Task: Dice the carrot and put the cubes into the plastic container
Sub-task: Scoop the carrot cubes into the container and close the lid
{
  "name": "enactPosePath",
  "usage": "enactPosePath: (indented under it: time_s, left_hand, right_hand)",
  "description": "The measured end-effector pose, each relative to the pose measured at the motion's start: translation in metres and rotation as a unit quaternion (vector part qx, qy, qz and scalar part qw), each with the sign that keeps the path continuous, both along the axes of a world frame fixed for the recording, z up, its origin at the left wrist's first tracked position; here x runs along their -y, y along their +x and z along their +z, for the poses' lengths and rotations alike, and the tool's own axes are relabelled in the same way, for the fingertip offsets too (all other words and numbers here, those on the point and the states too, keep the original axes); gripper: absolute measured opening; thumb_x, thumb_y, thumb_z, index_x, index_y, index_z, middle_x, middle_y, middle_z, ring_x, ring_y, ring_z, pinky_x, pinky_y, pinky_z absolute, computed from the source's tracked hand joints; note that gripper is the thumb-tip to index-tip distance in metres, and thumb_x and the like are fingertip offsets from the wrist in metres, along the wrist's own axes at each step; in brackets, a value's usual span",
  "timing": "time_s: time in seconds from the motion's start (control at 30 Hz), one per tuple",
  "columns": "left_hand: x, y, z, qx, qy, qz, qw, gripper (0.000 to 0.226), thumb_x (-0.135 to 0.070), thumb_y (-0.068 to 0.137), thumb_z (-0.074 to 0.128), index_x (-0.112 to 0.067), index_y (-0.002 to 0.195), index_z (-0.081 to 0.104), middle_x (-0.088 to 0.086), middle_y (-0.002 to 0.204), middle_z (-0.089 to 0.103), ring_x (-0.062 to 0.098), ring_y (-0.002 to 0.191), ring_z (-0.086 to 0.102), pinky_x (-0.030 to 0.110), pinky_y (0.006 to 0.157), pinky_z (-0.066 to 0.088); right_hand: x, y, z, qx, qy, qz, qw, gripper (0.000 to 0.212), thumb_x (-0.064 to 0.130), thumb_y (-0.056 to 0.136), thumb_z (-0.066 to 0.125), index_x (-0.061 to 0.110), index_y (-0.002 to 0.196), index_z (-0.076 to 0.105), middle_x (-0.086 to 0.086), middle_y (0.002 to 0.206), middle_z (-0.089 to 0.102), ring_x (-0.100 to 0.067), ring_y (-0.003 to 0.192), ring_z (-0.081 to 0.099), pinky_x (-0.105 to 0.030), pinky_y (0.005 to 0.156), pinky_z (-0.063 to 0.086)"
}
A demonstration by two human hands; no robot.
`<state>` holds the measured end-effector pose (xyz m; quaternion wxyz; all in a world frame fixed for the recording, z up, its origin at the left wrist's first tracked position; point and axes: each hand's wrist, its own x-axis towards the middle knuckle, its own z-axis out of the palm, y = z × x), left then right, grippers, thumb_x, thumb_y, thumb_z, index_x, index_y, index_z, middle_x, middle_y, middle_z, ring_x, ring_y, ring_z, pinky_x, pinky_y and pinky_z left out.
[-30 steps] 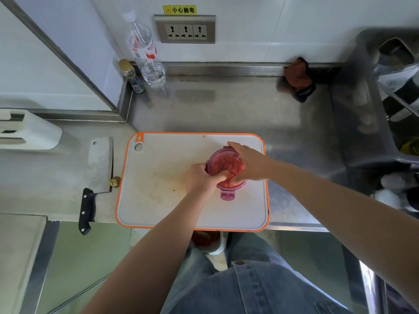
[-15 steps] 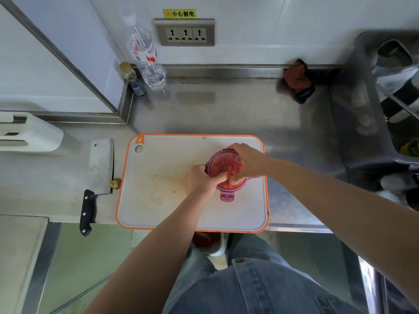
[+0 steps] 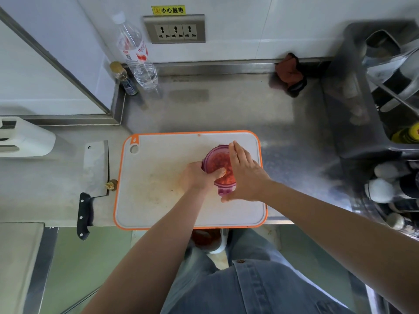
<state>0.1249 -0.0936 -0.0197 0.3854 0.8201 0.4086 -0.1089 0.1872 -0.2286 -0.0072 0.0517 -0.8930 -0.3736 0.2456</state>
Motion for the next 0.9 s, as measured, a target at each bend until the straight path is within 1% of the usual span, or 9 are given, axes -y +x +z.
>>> enactPosePath:
  time_s: [0.1,0.2,0.43,0.5,0.57,0.63,0.67,0.77,0.9]
  left_hand:
    - [-0.001,0.000,0.002,0.003,-0.005,0.005,1.000,0.044,-0.055,0.070,0.078,-0.019,0.094,0.073,-0.002,0.084,0.069,0.016,0.073,0.061,0.024,0.063,0.045]
    - [0.000,-0.001,0.001,0.002,-0.002,0.005,1.000,0.047,-0.058,0.069,0.077,-0.020,0.097,0.072,-0.003,0.087,0.071,0.018,0.079,0.066,0.025,0.065,0.050]
    - [0.000,-0.002,0.003,0.001,-0.005,0.002,1.000,0.045,-0.057,0.070,0.078,-0.023,0.098,0.071,-0.004,0.087,0.070,0.016,0.078,0.064,0.028,0.069,0.054]
    - [0.000,-0.001,0.003,-0.009,-0.004,-0.001,1.000,0.044,-0.058,0.068,0.078,-0.023,0.094,0.070,-0.006,0.081,0.068,0.017,0.076,0.064,0.029,0.069,0.055]
    - [-0.001,-0.001,0.004,-0.013,-0.012,0.002,1.000,0.040,-0.057,0.068,0.079,-0.023,0.088,0.069,-0.007,0.075,0.066,0.017,0.073,0.064,0.028,0.063,0.051]
    - [0.000,-0.002,0.005,-0.007,-0.020,0.009,1.000,0.037,-0.055,0.068,0.079,-0.023,0.084,0.069,-0.007,0.072,0.066,0.017,0.071,0.063,0.025,0.059,0.046]
    - [0.000,-0.003,0.005,-0.001,-0.021,0.010,1.000,0.037,-0.055,0.068,0.079,-0.023,0.083,0.069,-0.006,0.073,0.066,0.017,0.072,0.064,0.024,0.059,0.045]
    - [0.002,-0.002,0.006,0.002,-0.018,0.005,1.000,0.039,-0.053,0.071,0.078,-0.021,0.090,0.070,-0.001,0.084,0.070,0.020,0.081,0.066,0.026,0.064,0.046]
    - [0.005,-0.001,0.007,-0.013,0.007,-0.012,1.000,0.055,-0.057,0.074,0.073,-0.016,0.110,0.068,0.003,0.102,0.071,0.024,0.095,0.066,0.032,0.074,0.051]
  right_hand:
    - [0.000,0.000,0.000,0.028,0.020,-0.009,0.999,0.137,0.065,0.062,0.075,0.004,0.151,-0.009,-0.013,0.158,0.005,-0.029,0.144,0.014,-0.038,0.114,0.029]
    - [0.000,0.000,-0.001,0.056,0.024,-0.003,0.998,0.133,0.064,0.064,0.074,0.003,0.151,-0.005,-0.013,0.151,0.017,-0.029,0.135,0.026,-0.037,0.105,0.039]
    - [-0.001,-0.002,-0.006,0.093,0.002,0.011,0.996,0.129,0.063,0.070,0.070,0.001,0.150,-0.009,-0.013,0.151,0.016,-0.028,0.133,0.027,-0.035,0.096,0.047]
    - [-0.001,0.000,-0.006,0.052,-0.001,0.014,0.999,0.132,0.062,0.067,0.074,0.003,0.151,-0.009,-0.013,0.154,0.011,-0.029,0.137,0.023,-0.039,0.101,0.045]
    - [0.000,0.011,-0.005,-0.072,0.048,-0.044,0.995,0.131,0.055,0.062,0.082,0.010,0.152,-0.002,-0.009,0.155,0.012,-0.028,0.139,0.021,-0.044,0.107,0.038]
    - [0.004,0.026,-0.002,-0.213,0.135,-0.155,0.955,0.112,0.044,0.067,0.083,0.020,0.151,0.014,-0.004,0.150,0.026,-0.024,0.136,0.031,-0.045,0.107,0.038]
    - [0.007,0.030,-0.003,-0.249,0.175,-0.213,0.928,0.096,0.041,0.074,0.079,0.023,0.149,0.022,-0.003,0.144,0.035,-0.024,0.132,0.040,-0.045,0.103,0.044]
    - [0.010,0.026,-0.007,-0.263,0.206,-0.349,0.875,0.054,0.032,0.089,0.066,0.018,0.138,0.046,-0.004,0.121,0.056,-0.026,0.100,0.064,-0.043,0.077,0.059]
    - [0.010,0.015,-0.015,-0.287,0.248,-0.402,0.833,0.024,0.024,0.089,0.068,0.013,0.109,0.065,-0.011,0.102,0.067,-0.023,0.081,0.069,-0.034,0.064,0.061]
